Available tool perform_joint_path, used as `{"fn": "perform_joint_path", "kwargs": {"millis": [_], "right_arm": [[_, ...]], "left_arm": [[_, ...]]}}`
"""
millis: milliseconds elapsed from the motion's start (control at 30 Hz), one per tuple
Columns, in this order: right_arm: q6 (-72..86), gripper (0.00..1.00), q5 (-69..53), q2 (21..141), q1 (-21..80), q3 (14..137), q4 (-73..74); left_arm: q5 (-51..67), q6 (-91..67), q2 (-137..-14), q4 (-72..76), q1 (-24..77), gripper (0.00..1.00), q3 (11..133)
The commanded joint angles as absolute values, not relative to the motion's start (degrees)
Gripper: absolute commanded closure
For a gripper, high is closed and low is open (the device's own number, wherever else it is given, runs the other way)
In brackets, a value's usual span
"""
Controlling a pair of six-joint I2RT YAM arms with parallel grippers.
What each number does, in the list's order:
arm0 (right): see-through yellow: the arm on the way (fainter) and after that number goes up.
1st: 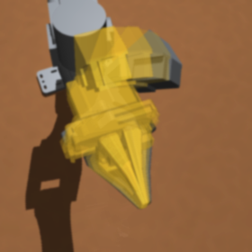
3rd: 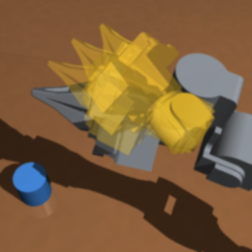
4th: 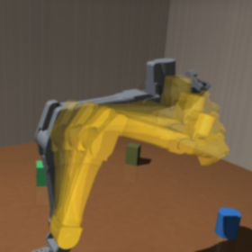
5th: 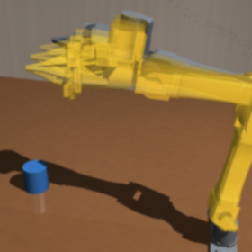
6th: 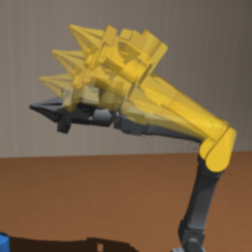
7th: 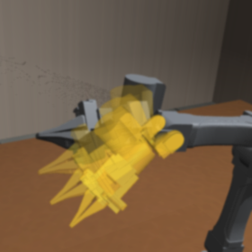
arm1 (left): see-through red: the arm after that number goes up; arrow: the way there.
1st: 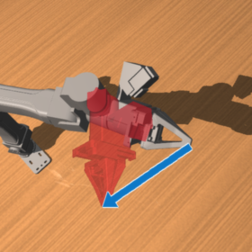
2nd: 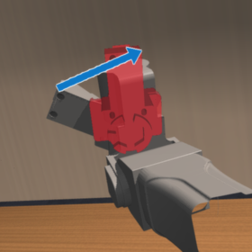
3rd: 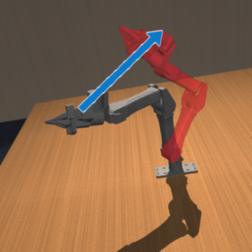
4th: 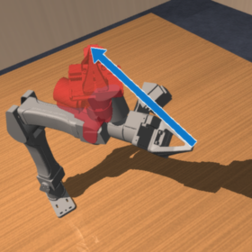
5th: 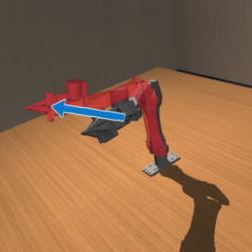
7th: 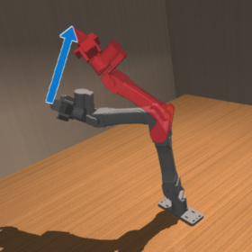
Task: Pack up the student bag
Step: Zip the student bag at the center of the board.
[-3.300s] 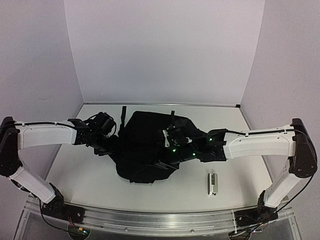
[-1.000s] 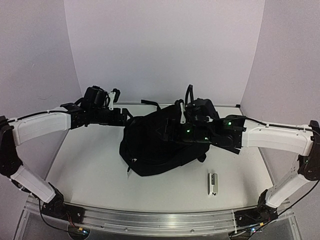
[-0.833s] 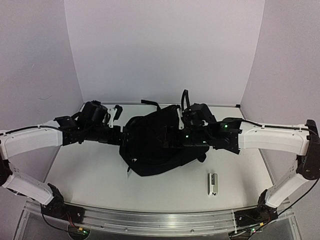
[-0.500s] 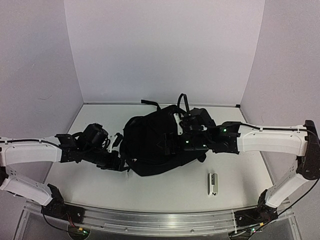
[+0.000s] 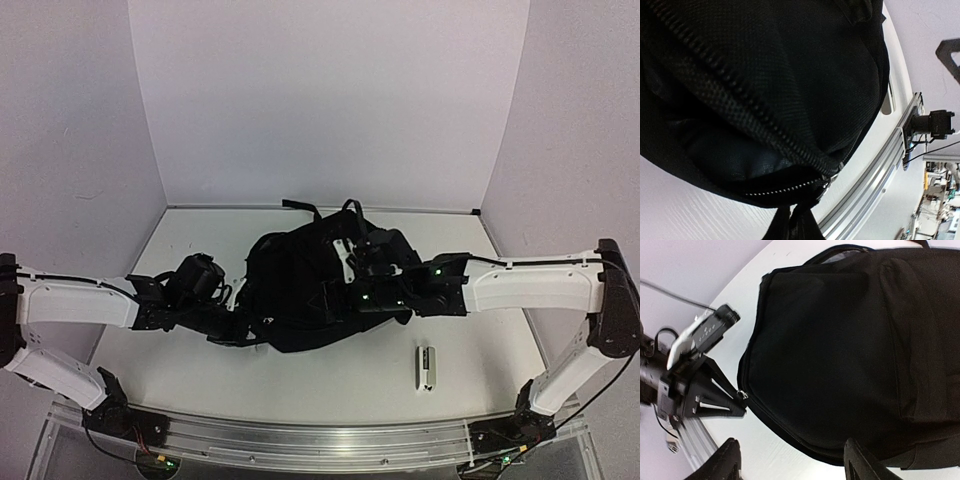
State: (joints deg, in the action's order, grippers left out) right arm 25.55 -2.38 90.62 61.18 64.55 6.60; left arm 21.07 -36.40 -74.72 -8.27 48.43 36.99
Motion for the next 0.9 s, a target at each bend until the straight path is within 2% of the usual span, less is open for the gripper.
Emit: {"fn": "perform_joint_path", "kwargs": {"millis": [0,133,367,500,633,867], "right_arm": [[20.1,0.37,2.7,92.5,63.4,65.0,4.5],[14.6,0.36,8.3,95.6,66.6,67.0,4.5],[6.9,0.3,14.9,104.1,70.8,73.4,4.2],[4.4,0.31,18.3,107.8,71.5,76.8,3.8],[3.5,0.42,22.8,110.1,71.9,78.1,3.1],[3.2,0.69,26.3,109.6,72.0,74.6,0.8]], "left_arm": [[20.5,-36.4,-73.5,-6.8,48.6,1.0,37.6],[19.6,-36.9,-69.7,-9.0,48.6,1.0,38.4],[18.7,-36.1,-67.2,-15.7,48.6,1.0,41.8],[19.1,-35.5,-67.6,-17.1,48.6,1.0,43.0],[19.0,-34.9,-67.7,-18.1,48.6,1.0,44.1],[20.9,-33.6,-68.6,-19.6,48.6,1.0,47.1]]}}
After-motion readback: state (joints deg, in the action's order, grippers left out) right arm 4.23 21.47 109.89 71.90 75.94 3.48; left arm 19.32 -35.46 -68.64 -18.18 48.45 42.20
